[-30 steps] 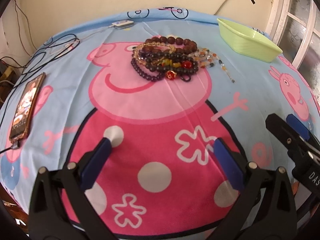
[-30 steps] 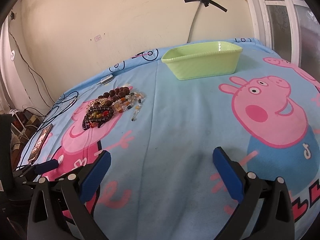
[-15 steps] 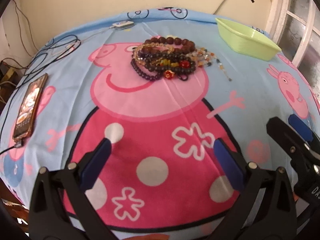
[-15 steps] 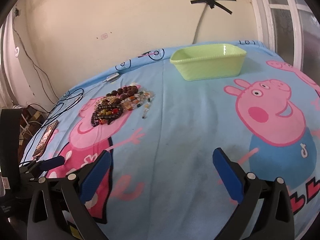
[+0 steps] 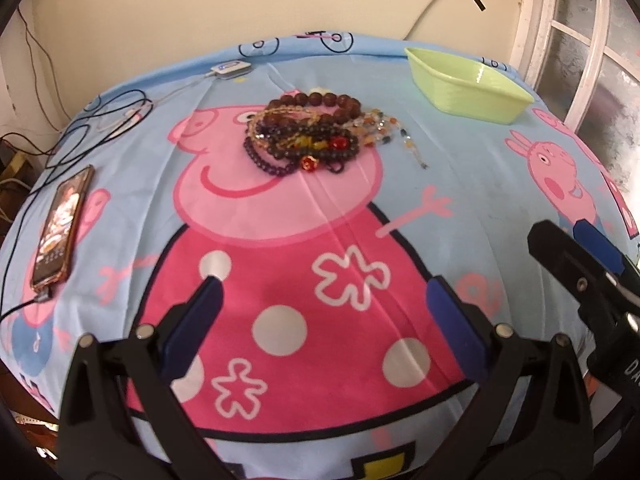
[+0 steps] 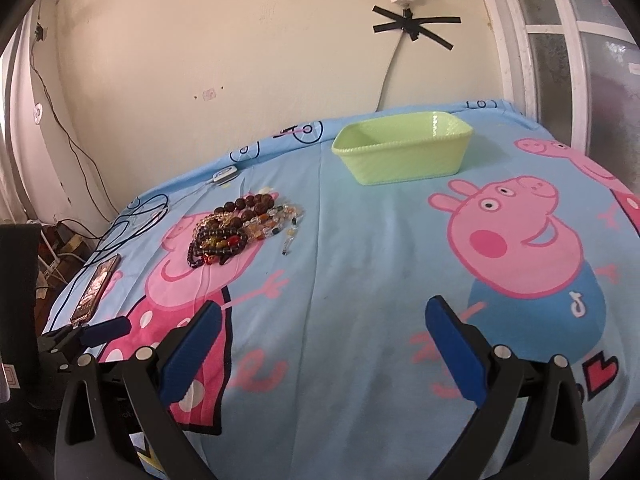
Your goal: Organize jewelry
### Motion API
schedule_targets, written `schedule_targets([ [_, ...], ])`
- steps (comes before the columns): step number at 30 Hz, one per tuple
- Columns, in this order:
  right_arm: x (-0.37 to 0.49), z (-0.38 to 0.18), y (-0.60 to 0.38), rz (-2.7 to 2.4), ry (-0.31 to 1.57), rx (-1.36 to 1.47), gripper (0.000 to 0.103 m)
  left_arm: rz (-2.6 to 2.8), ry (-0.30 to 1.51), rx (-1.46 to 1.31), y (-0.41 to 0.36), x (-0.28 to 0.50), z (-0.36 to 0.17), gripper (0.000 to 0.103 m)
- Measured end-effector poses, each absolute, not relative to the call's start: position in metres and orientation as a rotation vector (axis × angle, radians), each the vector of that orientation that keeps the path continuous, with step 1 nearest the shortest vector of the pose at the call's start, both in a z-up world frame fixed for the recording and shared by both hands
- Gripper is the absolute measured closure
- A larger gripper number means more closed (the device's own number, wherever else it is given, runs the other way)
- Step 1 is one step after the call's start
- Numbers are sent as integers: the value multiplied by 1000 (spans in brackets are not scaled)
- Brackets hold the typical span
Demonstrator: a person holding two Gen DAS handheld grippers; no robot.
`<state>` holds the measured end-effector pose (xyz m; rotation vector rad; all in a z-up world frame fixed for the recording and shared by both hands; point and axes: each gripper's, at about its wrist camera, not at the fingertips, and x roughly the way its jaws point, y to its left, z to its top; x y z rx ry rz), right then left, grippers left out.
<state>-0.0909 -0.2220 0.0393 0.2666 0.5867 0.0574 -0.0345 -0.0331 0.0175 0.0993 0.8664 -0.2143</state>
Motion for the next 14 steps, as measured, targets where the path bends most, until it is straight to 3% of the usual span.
schedule_targets([
  [14,-94,41,-220,65,586,269,23,-209,847,101,-32,-41,24,6],
])
